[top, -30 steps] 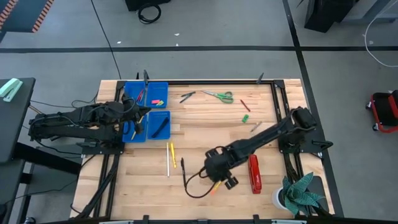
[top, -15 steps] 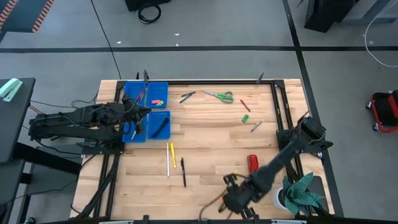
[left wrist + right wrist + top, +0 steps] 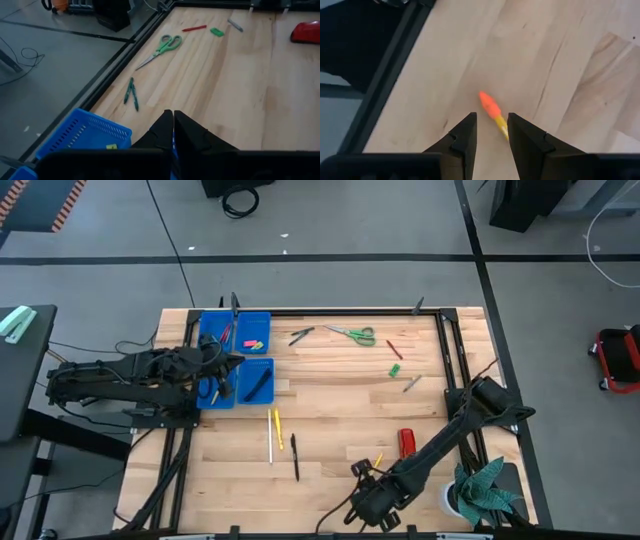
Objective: Sort crayons/erasers/pens/pencils in bins
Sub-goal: Put the yellow pencil into the bottom left blue bin
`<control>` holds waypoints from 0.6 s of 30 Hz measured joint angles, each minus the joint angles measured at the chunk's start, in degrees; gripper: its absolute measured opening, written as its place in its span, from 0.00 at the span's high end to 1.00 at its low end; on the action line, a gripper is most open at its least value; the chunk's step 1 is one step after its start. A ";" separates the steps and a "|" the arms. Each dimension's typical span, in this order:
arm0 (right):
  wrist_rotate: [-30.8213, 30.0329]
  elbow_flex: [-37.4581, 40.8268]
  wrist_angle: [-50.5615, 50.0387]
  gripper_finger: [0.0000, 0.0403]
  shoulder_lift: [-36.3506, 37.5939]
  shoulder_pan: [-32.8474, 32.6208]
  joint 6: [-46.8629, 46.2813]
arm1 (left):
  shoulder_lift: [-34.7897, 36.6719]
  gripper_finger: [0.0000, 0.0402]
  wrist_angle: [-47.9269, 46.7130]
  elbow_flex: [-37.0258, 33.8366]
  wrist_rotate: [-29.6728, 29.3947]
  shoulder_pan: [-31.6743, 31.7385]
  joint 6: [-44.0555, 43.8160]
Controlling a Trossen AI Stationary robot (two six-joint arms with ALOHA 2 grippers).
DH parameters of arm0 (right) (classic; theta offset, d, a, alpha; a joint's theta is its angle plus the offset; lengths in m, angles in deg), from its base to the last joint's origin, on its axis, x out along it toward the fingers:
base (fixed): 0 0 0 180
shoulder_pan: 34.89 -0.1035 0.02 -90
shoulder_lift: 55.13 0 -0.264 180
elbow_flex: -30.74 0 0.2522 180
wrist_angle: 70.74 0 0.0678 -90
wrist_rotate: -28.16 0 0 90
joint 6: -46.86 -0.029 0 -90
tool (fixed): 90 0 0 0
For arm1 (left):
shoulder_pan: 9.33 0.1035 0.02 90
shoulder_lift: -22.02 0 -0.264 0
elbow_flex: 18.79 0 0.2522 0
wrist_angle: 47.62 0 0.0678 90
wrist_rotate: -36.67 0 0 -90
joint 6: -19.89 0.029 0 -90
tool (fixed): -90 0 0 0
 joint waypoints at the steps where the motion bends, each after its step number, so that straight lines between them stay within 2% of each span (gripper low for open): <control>1: 0.18 0.00 -0.26 0.72 -0.06 0.14 0.23 | 0.00 0.94 -0.02 0.00 0.01 0.01 0.19; 10: 0.68 0.00 0.17 0.72 -0.87 -0.46 -0.95 | 0.00 0.96 0.11 0.00 -0.01 -0.01 -0.36; 18: 1.64 0.00 1.89 0.72 -3.99 -0.21 1.12 | 0.00 0.93 0.07 0.00 -0.01 -0.01 -0.42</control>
